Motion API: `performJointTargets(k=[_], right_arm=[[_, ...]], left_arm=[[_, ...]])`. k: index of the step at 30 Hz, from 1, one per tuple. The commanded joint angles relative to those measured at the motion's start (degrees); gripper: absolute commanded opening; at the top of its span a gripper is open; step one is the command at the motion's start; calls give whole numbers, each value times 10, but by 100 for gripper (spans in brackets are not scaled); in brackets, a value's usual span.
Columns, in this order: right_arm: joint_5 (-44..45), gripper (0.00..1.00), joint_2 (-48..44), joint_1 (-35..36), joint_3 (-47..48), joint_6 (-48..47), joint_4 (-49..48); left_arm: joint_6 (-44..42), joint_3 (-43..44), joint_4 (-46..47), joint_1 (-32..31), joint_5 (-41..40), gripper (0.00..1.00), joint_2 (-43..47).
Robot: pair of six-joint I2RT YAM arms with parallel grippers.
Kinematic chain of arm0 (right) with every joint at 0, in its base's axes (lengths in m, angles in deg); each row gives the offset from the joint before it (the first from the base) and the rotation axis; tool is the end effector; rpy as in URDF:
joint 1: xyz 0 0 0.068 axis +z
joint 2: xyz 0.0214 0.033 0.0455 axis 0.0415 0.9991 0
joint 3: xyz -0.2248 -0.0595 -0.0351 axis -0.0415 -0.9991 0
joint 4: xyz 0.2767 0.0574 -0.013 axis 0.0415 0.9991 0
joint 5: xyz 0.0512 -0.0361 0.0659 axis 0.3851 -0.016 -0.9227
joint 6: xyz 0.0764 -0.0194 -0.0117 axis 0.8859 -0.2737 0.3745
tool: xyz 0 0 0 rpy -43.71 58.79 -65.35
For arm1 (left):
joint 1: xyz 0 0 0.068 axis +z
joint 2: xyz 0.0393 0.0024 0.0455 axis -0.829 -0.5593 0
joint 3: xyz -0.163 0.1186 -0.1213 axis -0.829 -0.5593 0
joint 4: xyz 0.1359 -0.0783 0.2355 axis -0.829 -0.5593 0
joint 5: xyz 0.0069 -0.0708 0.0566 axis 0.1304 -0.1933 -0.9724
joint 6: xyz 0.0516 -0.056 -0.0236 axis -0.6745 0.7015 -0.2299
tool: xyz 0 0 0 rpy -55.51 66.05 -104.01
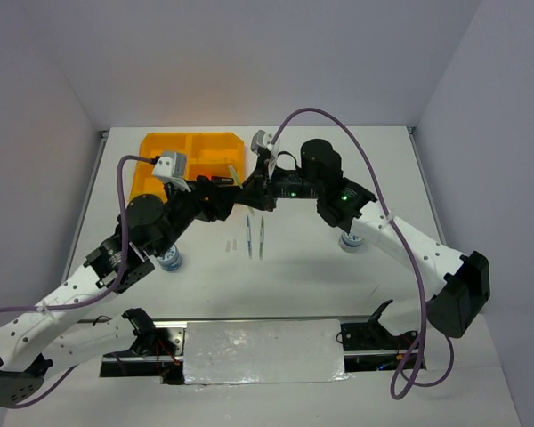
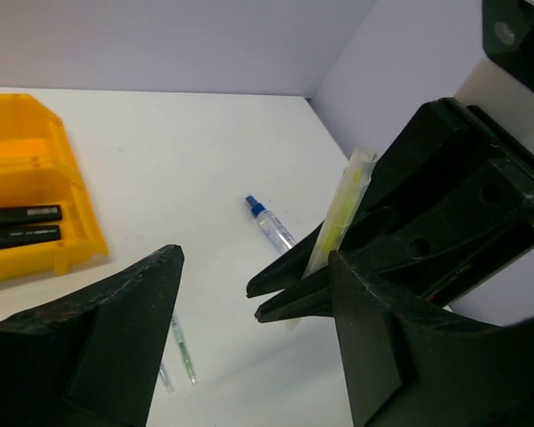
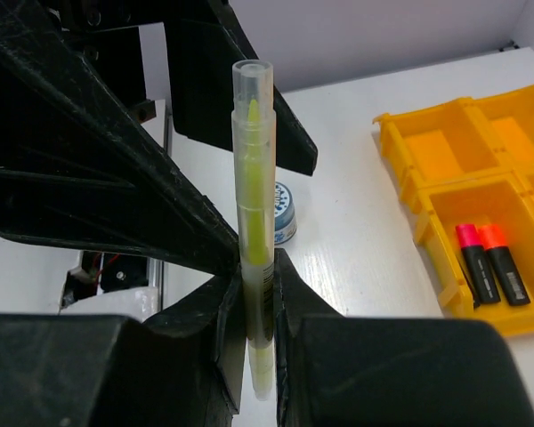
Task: Sort the stationery into containers
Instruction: Place the pen in the storage box.
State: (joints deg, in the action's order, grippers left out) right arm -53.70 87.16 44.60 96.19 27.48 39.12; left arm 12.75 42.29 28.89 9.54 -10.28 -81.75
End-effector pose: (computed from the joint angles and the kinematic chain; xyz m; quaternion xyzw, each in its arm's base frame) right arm 0.2459 0.2827 0.3475 -0.4693 0.5737 0.4594 0.4895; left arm 0.2028 -0.1793 0.3829 -0.0301 0.6893 -0.3516 0.6327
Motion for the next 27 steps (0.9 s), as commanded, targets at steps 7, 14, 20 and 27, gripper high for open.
performJointTargets(k=[7, 14, 20, 27], right_arm=[[-13, 0, -5, 16, 5, 29, -38], [7, 0, 8, 10, 12, 48, -44], [-52, 0, 0, 16, -3, 75, -91], [-73, 0, 0, 26, 6, 72, -83]], left_arm=[[11, -31, 146, 12, 117, 73, 0], [-9, -48, 154, 12, 121, 74, 31], [-10, -31, 125, 13, 91, 65, 11], [-2, -33, 139, 19, 75, 46, -6]])
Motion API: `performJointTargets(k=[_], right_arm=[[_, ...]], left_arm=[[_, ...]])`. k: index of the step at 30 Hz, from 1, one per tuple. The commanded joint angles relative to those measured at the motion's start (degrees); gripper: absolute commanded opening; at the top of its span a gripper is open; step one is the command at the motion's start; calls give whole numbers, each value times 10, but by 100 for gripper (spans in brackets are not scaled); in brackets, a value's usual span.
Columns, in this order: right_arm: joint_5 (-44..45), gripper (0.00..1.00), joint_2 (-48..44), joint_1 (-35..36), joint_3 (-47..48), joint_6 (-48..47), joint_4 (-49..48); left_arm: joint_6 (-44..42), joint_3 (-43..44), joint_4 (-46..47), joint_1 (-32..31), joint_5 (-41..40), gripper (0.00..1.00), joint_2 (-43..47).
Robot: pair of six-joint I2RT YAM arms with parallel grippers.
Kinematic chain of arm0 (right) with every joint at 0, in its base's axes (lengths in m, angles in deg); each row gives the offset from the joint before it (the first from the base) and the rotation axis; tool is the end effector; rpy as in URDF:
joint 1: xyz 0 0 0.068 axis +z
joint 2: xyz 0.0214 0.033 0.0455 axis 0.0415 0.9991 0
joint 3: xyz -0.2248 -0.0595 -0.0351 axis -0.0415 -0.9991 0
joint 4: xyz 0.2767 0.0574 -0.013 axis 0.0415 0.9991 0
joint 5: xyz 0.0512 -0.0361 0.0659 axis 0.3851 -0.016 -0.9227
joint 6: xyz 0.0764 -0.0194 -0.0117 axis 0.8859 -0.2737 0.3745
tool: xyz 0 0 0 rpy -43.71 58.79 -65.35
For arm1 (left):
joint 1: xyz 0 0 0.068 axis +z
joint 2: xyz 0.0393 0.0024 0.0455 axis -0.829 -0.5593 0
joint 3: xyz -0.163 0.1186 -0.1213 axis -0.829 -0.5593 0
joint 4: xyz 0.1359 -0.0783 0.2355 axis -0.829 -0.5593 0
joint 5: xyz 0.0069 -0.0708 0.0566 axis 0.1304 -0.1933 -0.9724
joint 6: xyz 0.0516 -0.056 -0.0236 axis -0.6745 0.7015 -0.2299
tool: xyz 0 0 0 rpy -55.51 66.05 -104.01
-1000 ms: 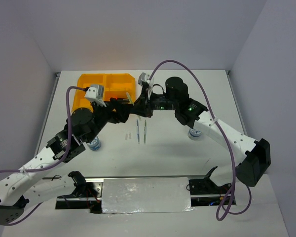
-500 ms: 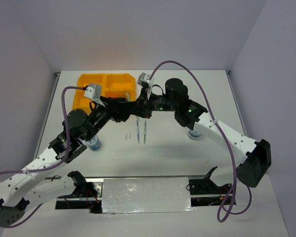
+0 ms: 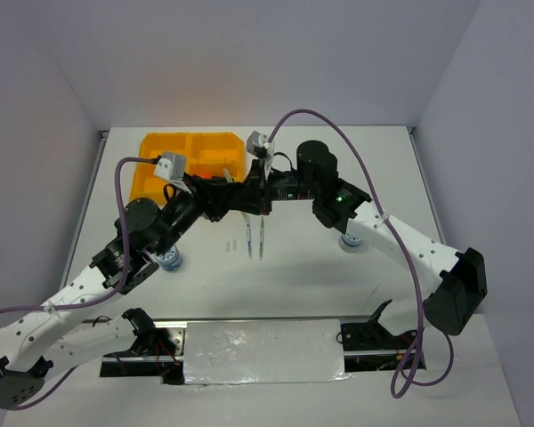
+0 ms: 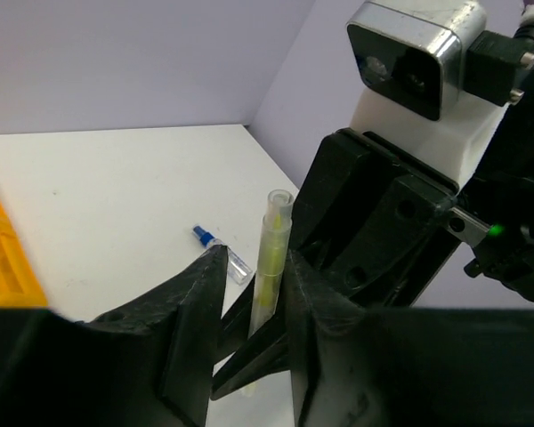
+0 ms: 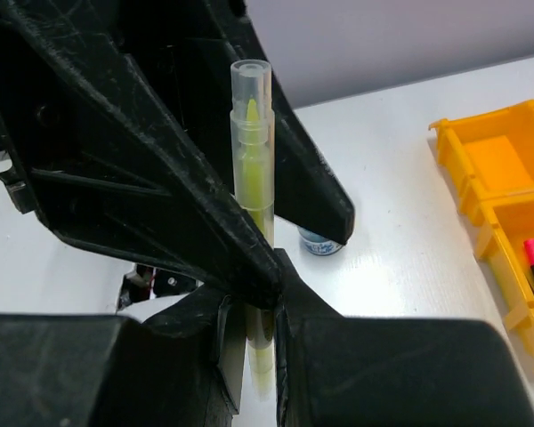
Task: Sort the stationery into containers
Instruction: Place the pen in the storage box.
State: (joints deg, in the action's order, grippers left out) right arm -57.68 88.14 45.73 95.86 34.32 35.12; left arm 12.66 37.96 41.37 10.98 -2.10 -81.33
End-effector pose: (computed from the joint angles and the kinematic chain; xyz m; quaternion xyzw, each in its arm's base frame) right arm 0.2392 0.2914 0.3481 -0.4589 0.5648 0.5124 0.4559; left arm 0.2037 -0.1839 0.3850 0.0014 0.6344 -0.4206 0.6485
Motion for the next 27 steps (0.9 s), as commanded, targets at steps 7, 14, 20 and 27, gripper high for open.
performJointTargets(k=[7, 14, 20, 27], right_arm=[[0, 31, -5, 12, -9, 12, -54], [210, 100, -98, -62, -135, 92, -83], [362, 100, -232, -97, -248, 127, -61], [359, 100, -325, -99, -310, 129, -42]], left_arm=[[7, 26, 9, 6, -44, 0, -43], [97, 56, -24, 62, -183, 0, -84], [166, 91, 37, 199, -148, 0, -209], [186, 151, 277, 287, -92, 0, -422]])
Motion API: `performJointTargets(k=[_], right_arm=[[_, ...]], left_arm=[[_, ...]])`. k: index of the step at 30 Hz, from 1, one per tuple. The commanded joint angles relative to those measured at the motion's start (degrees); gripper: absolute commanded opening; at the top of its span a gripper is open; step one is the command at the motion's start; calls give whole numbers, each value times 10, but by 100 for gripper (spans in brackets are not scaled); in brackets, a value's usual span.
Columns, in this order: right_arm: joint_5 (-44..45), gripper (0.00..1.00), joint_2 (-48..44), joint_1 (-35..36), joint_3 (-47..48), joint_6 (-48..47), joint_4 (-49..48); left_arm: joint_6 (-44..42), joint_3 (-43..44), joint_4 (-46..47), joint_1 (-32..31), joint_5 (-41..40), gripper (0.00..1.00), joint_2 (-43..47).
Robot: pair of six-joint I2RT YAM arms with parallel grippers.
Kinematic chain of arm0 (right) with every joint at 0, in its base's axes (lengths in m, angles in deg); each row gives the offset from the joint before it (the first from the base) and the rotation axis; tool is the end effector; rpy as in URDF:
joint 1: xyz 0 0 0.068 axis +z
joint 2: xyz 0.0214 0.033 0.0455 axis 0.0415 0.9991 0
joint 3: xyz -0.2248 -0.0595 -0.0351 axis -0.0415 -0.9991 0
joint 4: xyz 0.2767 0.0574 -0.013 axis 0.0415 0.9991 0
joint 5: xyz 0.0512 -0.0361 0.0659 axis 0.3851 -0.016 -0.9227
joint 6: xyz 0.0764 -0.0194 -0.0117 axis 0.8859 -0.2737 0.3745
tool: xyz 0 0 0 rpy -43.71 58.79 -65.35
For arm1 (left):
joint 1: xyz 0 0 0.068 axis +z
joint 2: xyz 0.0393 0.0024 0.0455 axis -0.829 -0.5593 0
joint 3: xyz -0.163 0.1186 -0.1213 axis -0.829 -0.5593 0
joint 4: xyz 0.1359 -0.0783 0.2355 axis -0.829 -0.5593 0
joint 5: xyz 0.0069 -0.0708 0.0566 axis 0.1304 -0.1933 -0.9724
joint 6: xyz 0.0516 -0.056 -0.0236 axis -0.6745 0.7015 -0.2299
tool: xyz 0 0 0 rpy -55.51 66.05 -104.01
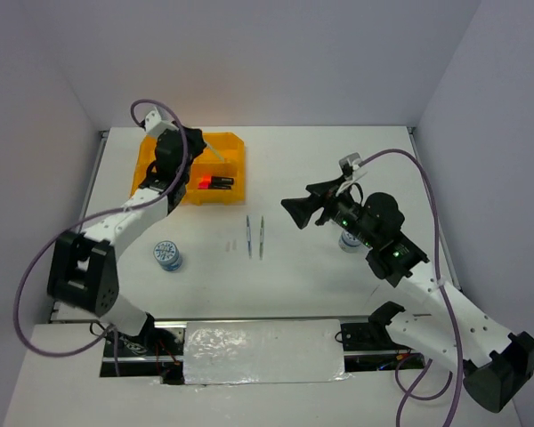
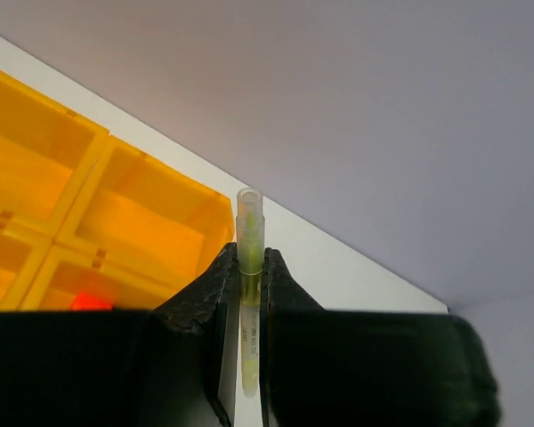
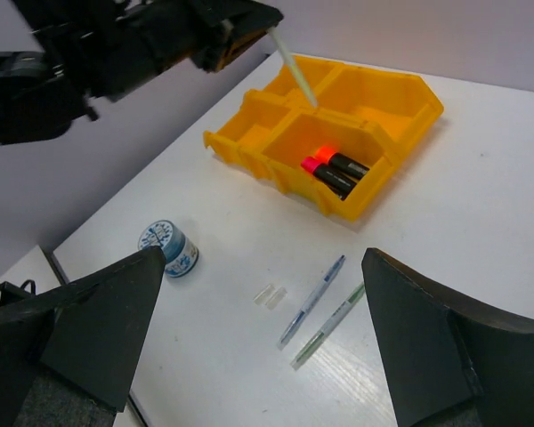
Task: Sort the stationery into containers
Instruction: Place the pen in the storage box.
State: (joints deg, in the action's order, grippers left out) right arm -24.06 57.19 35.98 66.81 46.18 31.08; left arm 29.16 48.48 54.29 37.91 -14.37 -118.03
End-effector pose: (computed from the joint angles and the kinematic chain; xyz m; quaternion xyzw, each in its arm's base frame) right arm 0.2297 0.1674 0.3171 -0.1596 0.6812 0.3657 0.6138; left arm 0.3971 -0.1002 0.2837 -0.3152 0.6441 -0.2405 0.6542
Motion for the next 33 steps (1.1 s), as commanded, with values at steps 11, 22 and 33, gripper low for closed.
performJointTargets(k=[11, 22, 33], right_arm=[[-25, 100, -20, -1, -81, 63, -54], [-43, 100, 16, 0, -83, 78, -87], [-42, 100, 51, 1, -74, 78, -90]], left_arm=[[5, 164, 284, 38, 16, 9, -293], [-15, 183, 336, 51, 42, 35, -375], [-22, 168, 328, 61, 65, 89, -350]])
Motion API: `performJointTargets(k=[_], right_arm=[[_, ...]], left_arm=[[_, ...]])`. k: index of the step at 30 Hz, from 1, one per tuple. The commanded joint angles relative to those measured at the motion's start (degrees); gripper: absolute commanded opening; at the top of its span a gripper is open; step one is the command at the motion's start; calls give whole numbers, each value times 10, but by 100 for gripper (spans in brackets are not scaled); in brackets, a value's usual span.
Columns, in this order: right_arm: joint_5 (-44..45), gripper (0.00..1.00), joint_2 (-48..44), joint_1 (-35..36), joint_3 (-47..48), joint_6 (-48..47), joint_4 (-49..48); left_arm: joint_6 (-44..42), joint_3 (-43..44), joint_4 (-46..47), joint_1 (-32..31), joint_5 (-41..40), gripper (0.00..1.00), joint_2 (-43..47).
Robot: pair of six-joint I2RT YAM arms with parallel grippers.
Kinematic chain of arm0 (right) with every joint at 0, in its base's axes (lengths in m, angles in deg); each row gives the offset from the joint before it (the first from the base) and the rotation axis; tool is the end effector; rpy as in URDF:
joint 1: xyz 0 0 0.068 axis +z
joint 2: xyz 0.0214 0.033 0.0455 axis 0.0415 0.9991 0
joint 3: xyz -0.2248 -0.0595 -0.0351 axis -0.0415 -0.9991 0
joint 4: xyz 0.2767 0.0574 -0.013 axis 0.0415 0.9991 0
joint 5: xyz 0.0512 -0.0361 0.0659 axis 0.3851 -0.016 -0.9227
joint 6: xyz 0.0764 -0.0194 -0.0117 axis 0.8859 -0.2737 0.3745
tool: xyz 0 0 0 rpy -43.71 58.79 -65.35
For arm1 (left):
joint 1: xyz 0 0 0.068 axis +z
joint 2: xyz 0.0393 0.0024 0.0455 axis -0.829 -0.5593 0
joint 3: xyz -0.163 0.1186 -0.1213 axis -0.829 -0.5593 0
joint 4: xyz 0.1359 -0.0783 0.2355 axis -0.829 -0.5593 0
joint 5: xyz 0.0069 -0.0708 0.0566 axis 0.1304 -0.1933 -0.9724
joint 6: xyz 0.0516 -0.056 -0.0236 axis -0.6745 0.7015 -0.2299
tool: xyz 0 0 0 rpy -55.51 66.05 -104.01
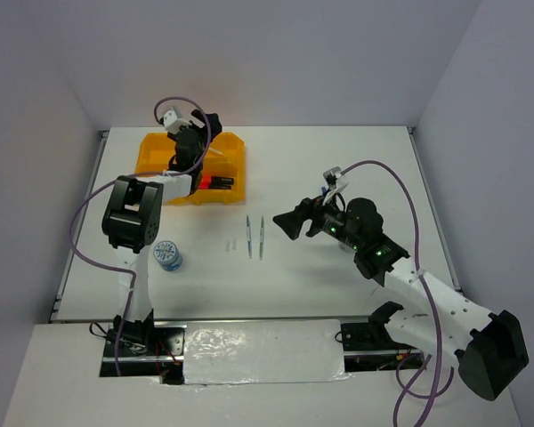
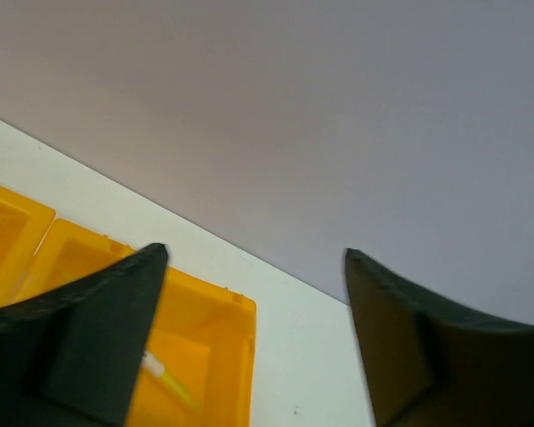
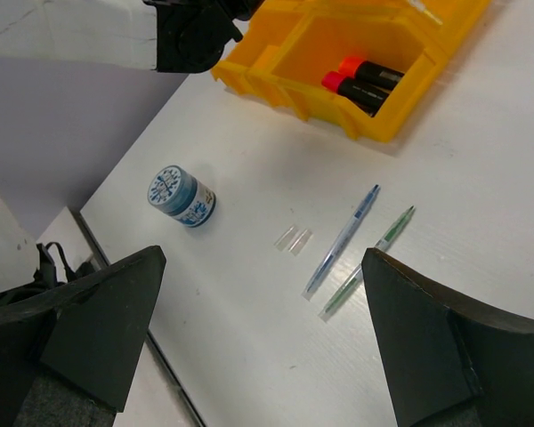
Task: Sort the stationery into containers
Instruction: Place the pen in the storage box, then pick up the pen from the center of the board.
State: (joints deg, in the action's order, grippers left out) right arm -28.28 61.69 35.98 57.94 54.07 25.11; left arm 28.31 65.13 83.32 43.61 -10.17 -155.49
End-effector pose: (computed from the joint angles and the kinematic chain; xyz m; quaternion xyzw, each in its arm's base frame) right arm 0.2369 0.1782 0.2464 -0.1354 0.7306 0.4099 0.5290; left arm 0.5075 -0.0875 0.1756 -0.3130 0.5909 -0.2593 0.6968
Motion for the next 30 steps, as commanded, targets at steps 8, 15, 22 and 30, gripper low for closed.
performJointTargets(k=[8, 15, 22, 30], right_arm=[[112, 100, 169, 6, 115, 35, 121], [327, 97, 336, 86, 265, 101, 299], [352, 55, 422, 131, 297, 143, 307], [345, 52, 492, 138, 343, 139, 325]], left_arm=[[-23, 39, -183, -20, -11, 99, 202], [-19, 69, -607, -30, 5, 99, 354], [-31, -162, -691, -40, 47, 99, 586], [-81, -288, -761, -54, 102, 99, 717]])
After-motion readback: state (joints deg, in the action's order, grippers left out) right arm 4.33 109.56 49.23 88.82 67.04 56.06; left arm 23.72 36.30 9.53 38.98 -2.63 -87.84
